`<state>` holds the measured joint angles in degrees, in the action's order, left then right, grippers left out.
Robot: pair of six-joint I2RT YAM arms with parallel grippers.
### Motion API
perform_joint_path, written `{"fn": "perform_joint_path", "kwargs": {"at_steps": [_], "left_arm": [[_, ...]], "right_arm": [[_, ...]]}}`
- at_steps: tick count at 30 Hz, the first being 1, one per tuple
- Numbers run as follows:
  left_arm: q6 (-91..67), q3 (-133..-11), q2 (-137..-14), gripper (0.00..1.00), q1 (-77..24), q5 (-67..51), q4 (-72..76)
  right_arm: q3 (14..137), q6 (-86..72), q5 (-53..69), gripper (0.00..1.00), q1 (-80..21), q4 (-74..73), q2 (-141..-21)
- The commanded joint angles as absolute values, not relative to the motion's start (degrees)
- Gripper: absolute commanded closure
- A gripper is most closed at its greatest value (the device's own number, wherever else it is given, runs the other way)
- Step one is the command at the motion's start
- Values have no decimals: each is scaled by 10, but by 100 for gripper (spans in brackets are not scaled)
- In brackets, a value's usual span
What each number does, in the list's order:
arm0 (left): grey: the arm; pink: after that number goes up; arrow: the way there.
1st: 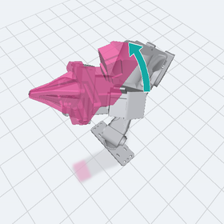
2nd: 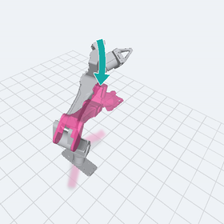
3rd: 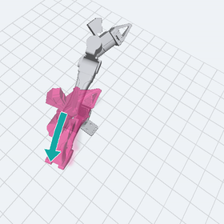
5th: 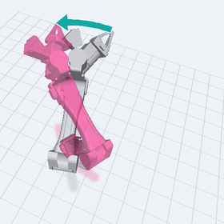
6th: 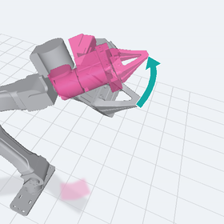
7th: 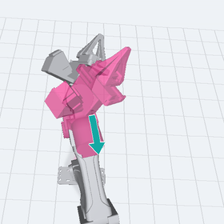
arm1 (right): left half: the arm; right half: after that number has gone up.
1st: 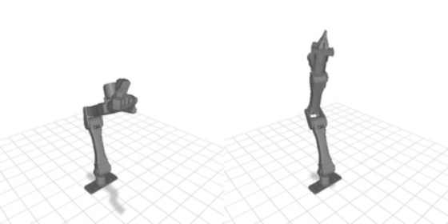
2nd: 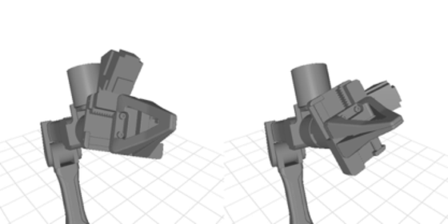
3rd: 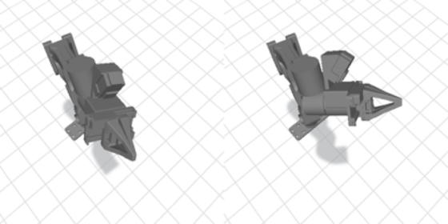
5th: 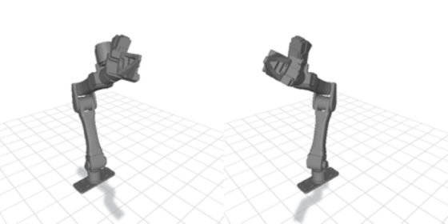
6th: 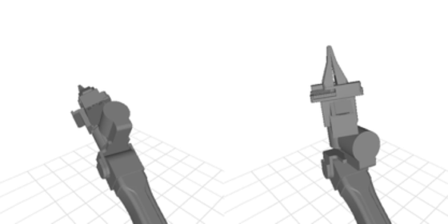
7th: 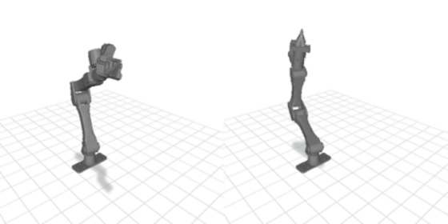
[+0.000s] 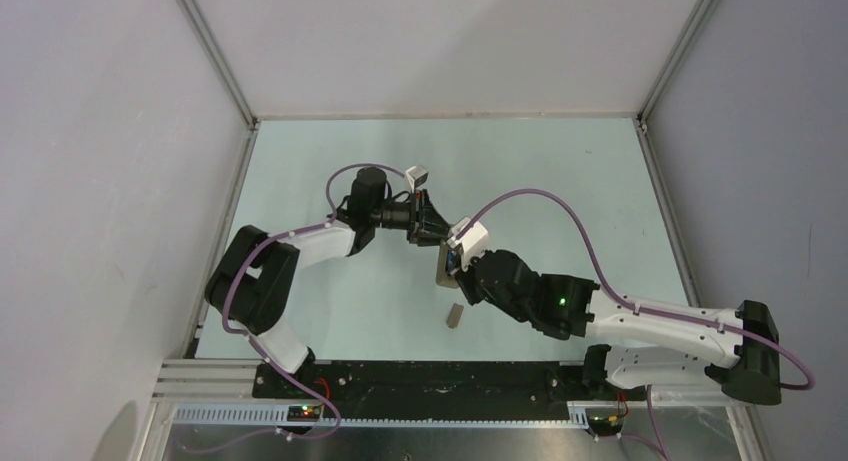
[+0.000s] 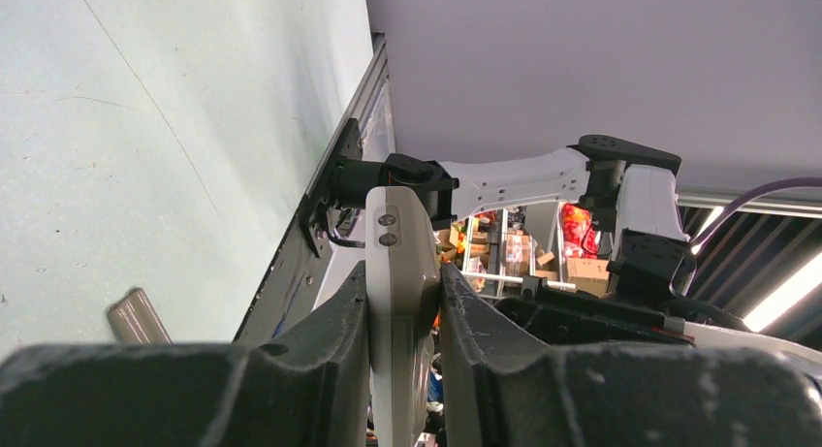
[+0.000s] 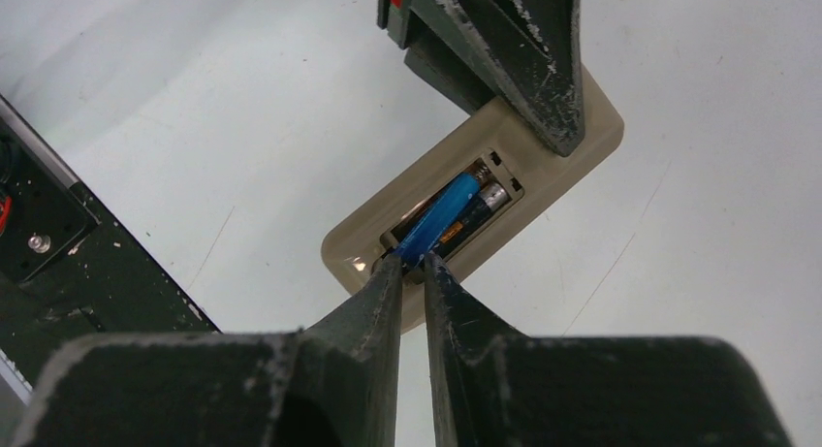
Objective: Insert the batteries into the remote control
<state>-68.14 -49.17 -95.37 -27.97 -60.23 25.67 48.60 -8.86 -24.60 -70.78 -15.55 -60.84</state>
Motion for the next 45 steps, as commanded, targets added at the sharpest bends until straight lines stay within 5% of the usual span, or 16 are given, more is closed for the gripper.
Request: {"fn": "perform_joint_path", "kwargs": {"at_steps": [1, 23, 36, 45], "left_arm": [[-690, -488, -931, 100, -283, -613, 281], [-690, -490, -935, 100, -282, -613, 280], [-689, -491, -938, 100, -282, -615, 280], [-689, -492, -937, 100, -282, -615, 281]], "right_arm": [[487, -116, -261, 83, -698, -133, -613], [487, -174, -184, 85, -644, -94, -592], [487, -176, -153, 71, -639, -120, -570], [476, -126, -155, 87, -635, -173, -547]]}}
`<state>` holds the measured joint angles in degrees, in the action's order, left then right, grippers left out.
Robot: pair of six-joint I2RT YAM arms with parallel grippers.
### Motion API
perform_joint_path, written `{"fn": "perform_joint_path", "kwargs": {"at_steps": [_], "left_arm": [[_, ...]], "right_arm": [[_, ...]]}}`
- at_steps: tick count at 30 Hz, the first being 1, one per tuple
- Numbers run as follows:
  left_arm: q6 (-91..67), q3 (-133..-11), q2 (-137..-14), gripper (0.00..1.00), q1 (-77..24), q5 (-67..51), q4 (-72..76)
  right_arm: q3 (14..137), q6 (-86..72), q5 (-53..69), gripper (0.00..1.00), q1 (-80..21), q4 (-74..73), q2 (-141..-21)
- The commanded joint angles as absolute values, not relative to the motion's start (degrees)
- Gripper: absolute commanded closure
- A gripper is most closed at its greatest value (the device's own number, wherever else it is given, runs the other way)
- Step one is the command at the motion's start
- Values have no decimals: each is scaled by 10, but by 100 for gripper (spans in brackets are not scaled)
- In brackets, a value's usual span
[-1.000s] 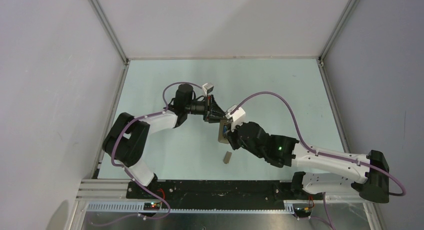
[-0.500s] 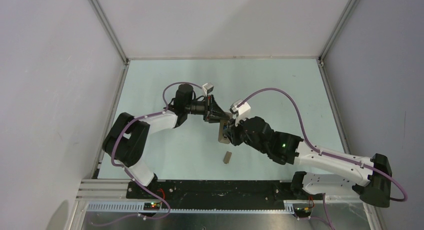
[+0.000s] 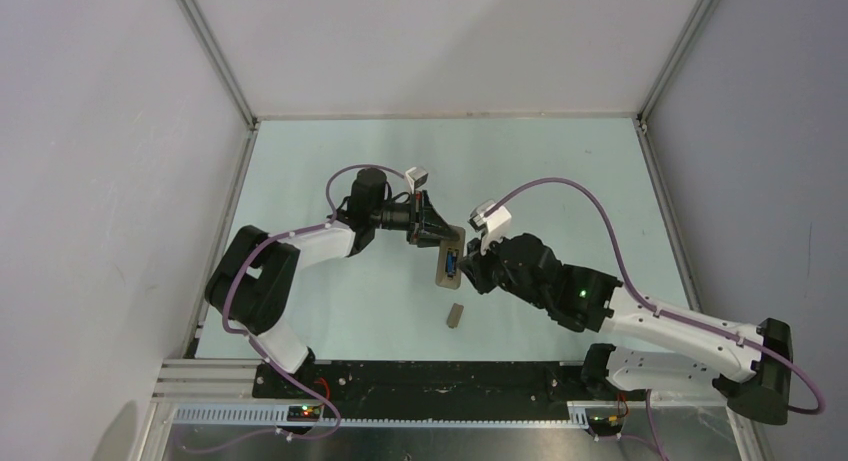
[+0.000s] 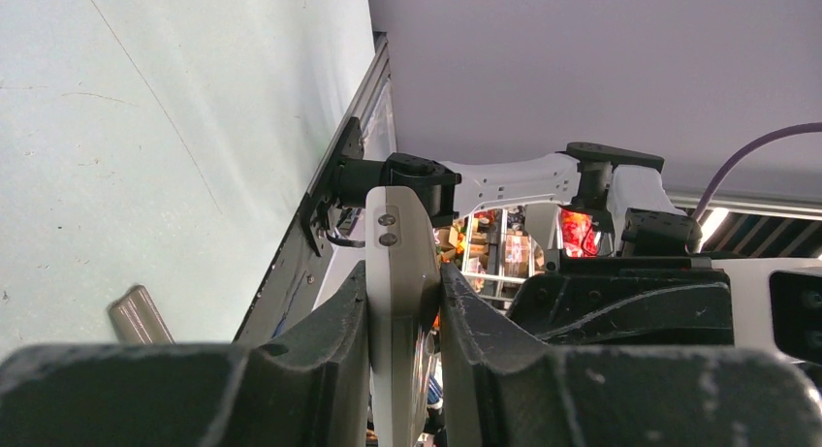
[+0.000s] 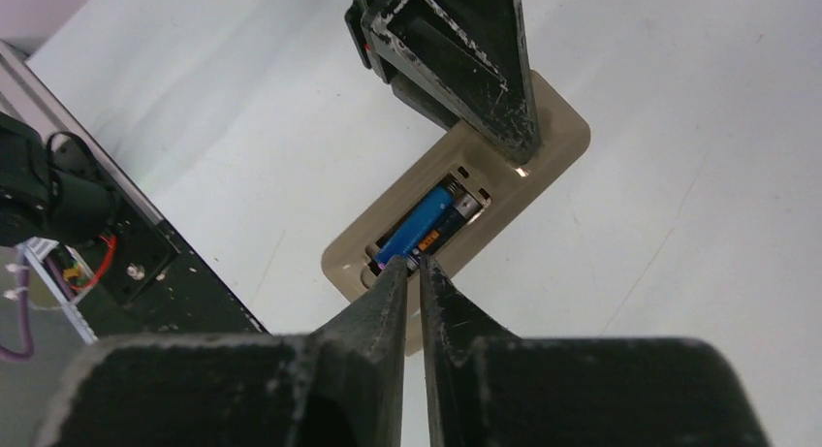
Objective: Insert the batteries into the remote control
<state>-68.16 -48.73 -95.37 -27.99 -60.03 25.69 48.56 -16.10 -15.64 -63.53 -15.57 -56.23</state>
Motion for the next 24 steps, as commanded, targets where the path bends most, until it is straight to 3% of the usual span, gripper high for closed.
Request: {"fn": "perform_joint_path", "kwargs": {"at_steps": [1, 24], "left_arm": [[-689, -492, -937, 100, -282, -615, 281], [-689, -491, -941, 100, -282, -616, 280]], "right_arm": [[474, -114, -152, 88, -637, -172, -546], [471, -94, -148, 93, -652, -117, -598]]}}
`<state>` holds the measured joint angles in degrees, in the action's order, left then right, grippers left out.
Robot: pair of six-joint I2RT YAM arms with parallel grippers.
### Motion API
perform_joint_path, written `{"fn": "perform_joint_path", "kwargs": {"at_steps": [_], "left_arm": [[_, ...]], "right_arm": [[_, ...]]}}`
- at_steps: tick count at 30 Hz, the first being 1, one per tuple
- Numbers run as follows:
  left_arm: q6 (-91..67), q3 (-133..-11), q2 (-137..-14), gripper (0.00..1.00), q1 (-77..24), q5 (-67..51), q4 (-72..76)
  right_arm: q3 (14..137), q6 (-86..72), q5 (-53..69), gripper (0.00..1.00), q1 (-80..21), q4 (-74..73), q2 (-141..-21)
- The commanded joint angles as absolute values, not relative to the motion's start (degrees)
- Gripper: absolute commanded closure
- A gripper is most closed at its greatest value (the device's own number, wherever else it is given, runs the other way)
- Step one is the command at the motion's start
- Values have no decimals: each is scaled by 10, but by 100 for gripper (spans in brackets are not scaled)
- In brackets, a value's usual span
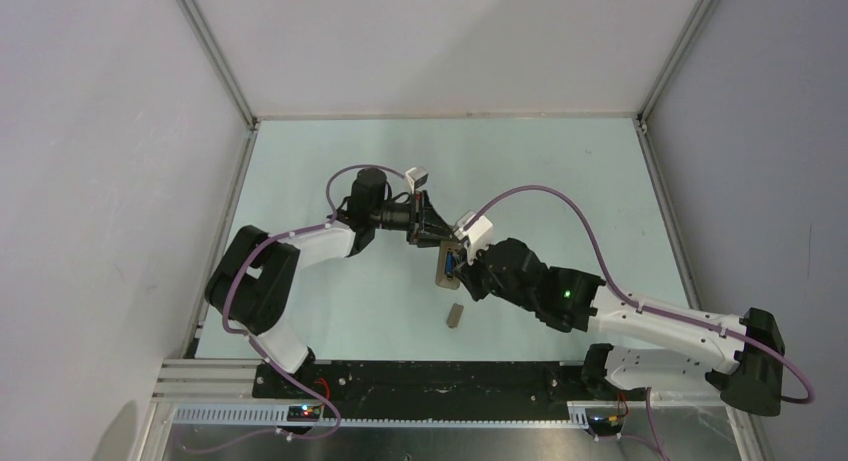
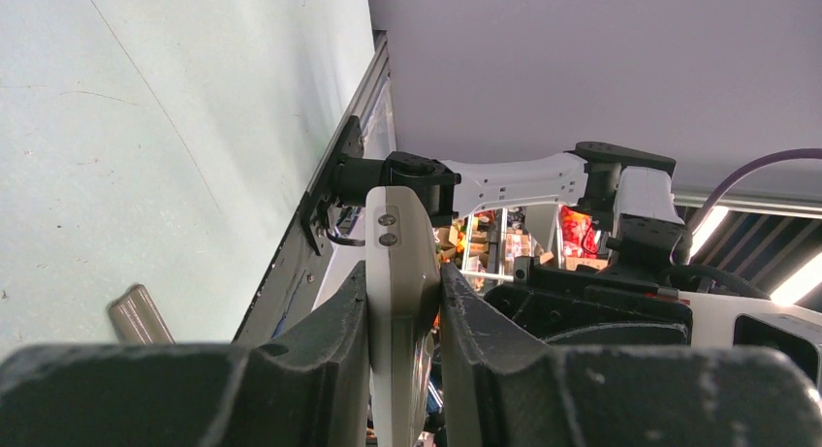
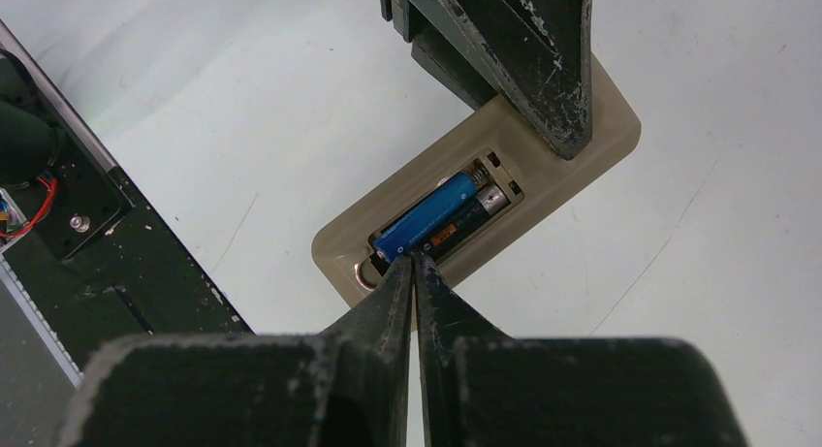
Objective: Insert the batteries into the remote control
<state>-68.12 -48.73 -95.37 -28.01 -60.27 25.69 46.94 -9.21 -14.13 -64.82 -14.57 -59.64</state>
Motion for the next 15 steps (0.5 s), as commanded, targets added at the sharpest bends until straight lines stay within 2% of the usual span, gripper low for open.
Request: {"fn": "perform_joint_path", "kwargs": {"at_steps": [1, 15], "left_arm": [[-689, -492, -942, 100, -282, -617, 280], [-689, -492, -944, 100, -282, -617, 280]], "right_arm": [[471, -93, -148, 93, -652, -118, -597], [471, -110, -153, 93, -650, -123, -587]]}}
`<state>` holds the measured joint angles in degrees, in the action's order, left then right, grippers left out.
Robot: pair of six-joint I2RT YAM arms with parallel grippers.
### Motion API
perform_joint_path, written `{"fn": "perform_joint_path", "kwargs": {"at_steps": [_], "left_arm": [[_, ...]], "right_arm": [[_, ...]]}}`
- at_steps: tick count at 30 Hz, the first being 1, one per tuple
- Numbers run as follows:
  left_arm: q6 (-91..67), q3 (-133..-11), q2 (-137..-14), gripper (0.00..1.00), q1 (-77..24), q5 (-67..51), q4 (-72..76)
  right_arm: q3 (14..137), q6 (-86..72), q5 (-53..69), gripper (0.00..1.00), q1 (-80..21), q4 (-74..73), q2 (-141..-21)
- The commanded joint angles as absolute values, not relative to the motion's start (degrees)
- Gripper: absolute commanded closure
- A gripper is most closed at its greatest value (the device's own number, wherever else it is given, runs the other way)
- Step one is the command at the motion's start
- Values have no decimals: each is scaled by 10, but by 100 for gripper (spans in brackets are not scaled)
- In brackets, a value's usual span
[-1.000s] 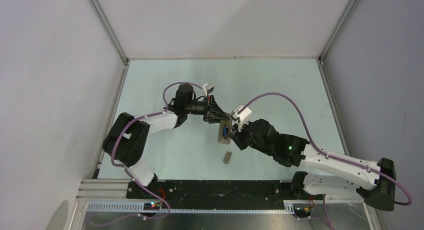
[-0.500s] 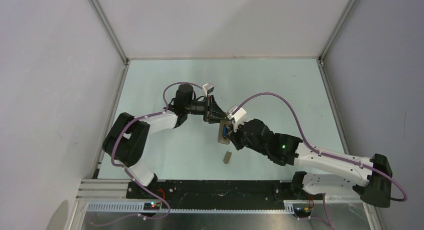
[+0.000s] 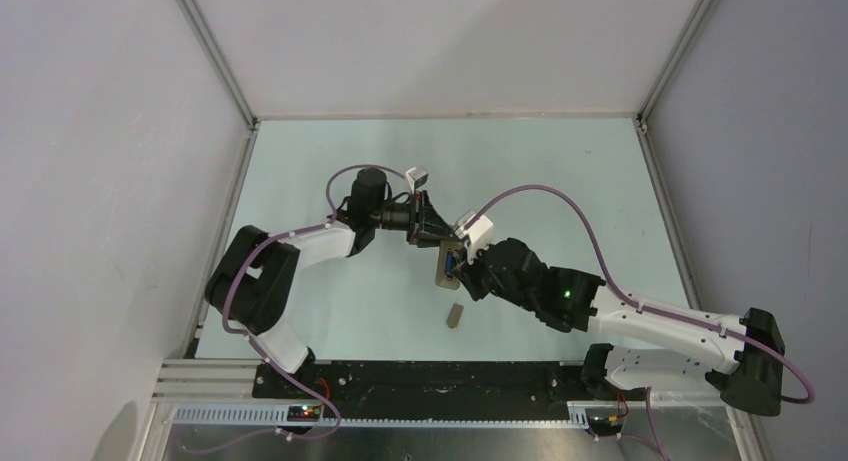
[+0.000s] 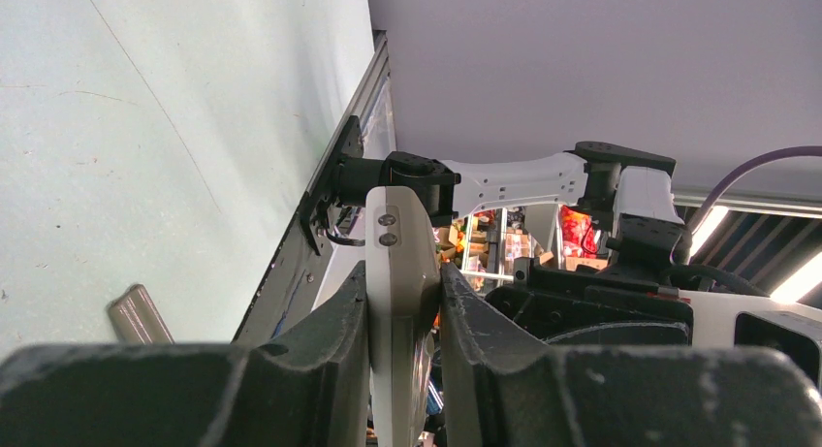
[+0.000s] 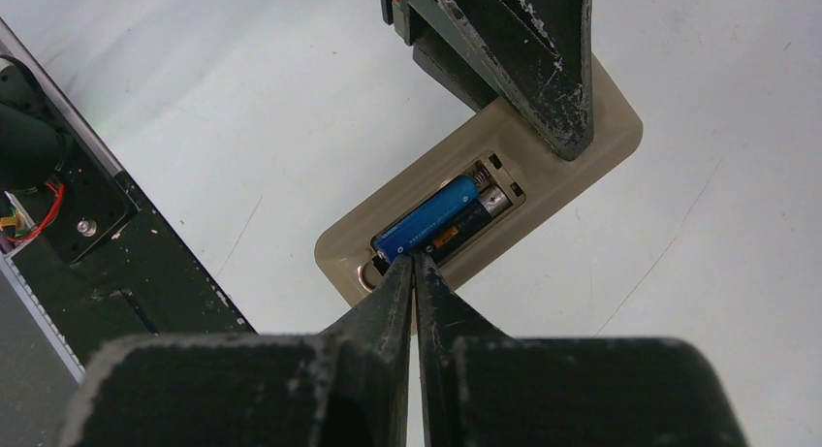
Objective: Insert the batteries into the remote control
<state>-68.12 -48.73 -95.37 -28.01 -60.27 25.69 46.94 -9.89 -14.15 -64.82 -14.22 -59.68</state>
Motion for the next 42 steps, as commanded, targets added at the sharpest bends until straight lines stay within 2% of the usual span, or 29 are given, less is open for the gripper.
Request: {"fn": "perform_joint_path", "kwargs": {"at_steps": [1, 15, 42], "left_arm": [[-689, -492, -943, 100, -282, -617, 280], [-691, -495, -944, 100, -282, -615, 281], [-693, -490, -939, 100, -282, -617, 281]], "right_arm": [[471, -110, -152, 93, -650, -125, -584], [475, -90, -122, 91, -656, -126, -578], [475, -129, -184, 96, -656, -100, -616]]}}
